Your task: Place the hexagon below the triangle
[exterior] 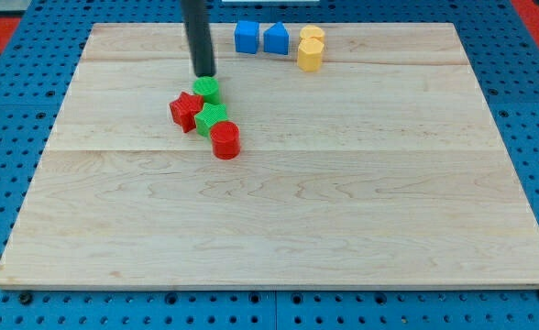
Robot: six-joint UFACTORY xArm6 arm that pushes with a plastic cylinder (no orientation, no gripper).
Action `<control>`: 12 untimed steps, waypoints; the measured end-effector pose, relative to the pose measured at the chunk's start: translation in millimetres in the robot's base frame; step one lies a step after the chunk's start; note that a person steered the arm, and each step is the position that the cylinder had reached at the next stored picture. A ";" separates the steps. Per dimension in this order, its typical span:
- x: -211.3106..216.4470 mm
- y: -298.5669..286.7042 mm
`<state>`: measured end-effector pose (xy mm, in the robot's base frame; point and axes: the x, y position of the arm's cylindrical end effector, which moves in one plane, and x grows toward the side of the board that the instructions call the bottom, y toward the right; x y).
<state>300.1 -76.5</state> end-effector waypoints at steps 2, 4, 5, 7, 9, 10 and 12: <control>-3.8 41.7; 2.6 172.2; 1.8 230.1; -42.1 203.6; -46.1 153.1; -33.9 140.4; -20.0 136.5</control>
<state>280.2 60.0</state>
